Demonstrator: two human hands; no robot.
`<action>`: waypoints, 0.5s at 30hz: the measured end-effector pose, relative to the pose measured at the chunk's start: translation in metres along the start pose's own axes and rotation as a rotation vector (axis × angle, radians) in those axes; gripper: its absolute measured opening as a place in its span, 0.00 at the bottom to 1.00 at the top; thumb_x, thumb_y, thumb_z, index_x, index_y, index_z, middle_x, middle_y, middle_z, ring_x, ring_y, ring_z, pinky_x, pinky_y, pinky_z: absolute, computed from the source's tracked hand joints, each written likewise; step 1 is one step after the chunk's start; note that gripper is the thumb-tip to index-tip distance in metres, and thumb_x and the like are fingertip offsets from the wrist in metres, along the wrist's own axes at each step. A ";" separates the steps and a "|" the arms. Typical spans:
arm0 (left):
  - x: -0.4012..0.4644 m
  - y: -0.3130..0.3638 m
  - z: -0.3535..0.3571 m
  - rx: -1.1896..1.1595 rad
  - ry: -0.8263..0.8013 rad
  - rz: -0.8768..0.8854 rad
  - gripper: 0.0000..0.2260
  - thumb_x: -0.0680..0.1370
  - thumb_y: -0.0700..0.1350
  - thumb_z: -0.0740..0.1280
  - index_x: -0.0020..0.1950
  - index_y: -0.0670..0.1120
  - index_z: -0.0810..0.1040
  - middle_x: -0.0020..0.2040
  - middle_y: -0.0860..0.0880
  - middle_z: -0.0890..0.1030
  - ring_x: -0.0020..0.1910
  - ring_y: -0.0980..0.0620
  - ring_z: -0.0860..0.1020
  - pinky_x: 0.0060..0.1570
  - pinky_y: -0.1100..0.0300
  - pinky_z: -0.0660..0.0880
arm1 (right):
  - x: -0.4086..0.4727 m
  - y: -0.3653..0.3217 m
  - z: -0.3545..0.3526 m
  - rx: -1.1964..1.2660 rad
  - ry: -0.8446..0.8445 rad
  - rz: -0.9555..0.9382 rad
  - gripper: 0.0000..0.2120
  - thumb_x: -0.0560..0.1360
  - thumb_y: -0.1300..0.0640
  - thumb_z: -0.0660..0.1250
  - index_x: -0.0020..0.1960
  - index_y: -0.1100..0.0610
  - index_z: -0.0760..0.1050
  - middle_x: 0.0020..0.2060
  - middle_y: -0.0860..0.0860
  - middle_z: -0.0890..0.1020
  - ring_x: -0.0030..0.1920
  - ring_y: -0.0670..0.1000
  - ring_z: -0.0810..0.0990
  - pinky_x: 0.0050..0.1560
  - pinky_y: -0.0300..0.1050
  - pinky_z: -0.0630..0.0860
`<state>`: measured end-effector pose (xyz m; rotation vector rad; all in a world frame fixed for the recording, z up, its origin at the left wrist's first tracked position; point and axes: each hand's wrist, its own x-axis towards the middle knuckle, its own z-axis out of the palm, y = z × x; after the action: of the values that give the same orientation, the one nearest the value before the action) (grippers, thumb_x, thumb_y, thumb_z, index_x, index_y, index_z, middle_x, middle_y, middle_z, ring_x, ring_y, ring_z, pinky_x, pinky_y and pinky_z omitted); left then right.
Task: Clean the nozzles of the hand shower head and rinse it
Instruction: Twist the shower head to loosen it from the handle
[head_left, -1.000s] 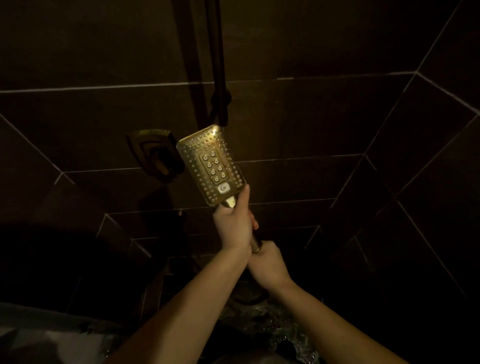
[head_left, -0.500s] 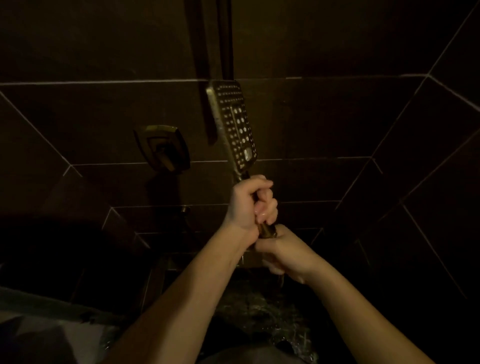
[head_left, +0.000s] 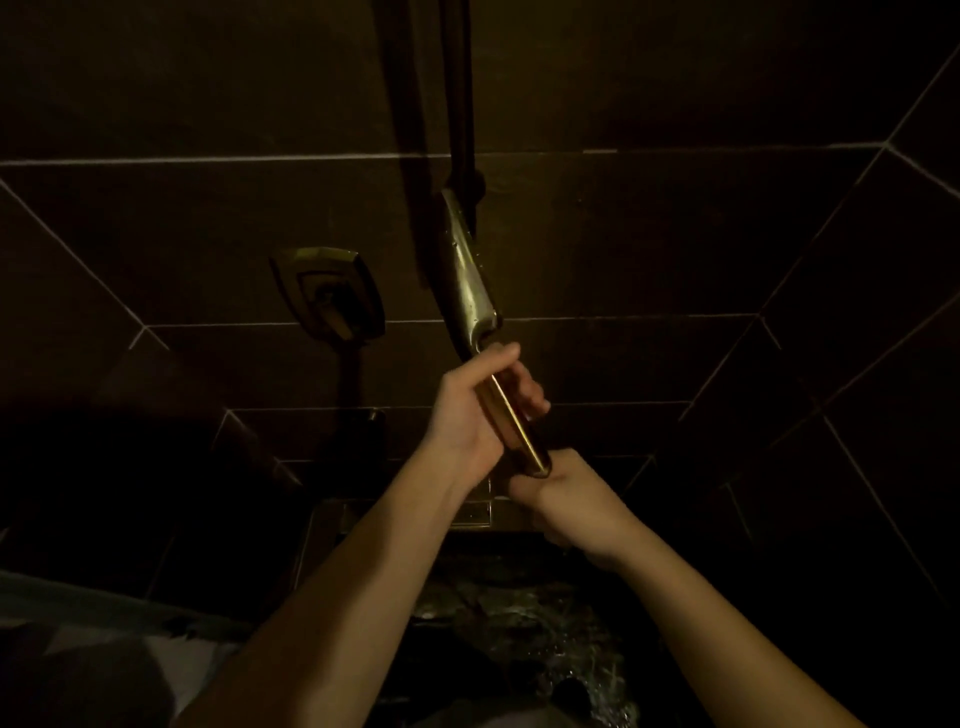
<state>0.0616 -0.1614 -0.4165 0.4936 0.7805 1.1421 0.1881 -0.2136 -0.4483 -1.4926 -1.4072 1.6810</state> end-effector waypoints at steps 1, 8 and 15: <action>0.000 0.004 -0.002 -0.051 -0.074 0.005 0.06 0.70 0.46 0.73 0.40 0.44 0.80 0.37 0.45 0.78 0.38 0.48 0.79 0.43 0.53 0.77 | -0.004 -0.002 0.000 0.066 -0.077 0.015 0.04 0.73 0.60 0.66 0.40 0.58 0.72 0.25 0.51 0.68 0.22 0.49 0.64 0.24 0.43 0.59; 0.007 0.014 -0.004 -0.172 -0.412 -0.128 0.22 0.79 0.49 0.64 0.25 0.45 0.70 0.19 0.51 0.68 0.17 0.54 0.63 0.22 0.63 0.63 | -0.006 -0.004 0.005 0.378 -0.357 0.095 0.14 0.72 0.62 0.66 0.31 0.56 0.66 0.21 0.50 0.63 0.18 0.45 0.58 0.22 0.39 0.49; 0.008 -0.003 0.016 -0.054 0.260 -0.069 0.21 0.79 0.45 0.67 0.26 0.50 0.66 0.22 0.53 0.61 0.21 0.55 0.57 0.22 0.61 0.56 | 0.006 0.003 0.000 -0.136 0.118 -0.008 0.13 0.74 0.63 0.66 0.32 0.54 0.73 0.24 0.48 0.72 0.24 0.47 0.70 0.29 0.44 0.67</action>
<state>0.0773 -0.1544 -0.4110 0.2731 0.9808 1.1735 0.1867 -0.2096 -0.4535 -1.6298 -1.4866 1.4917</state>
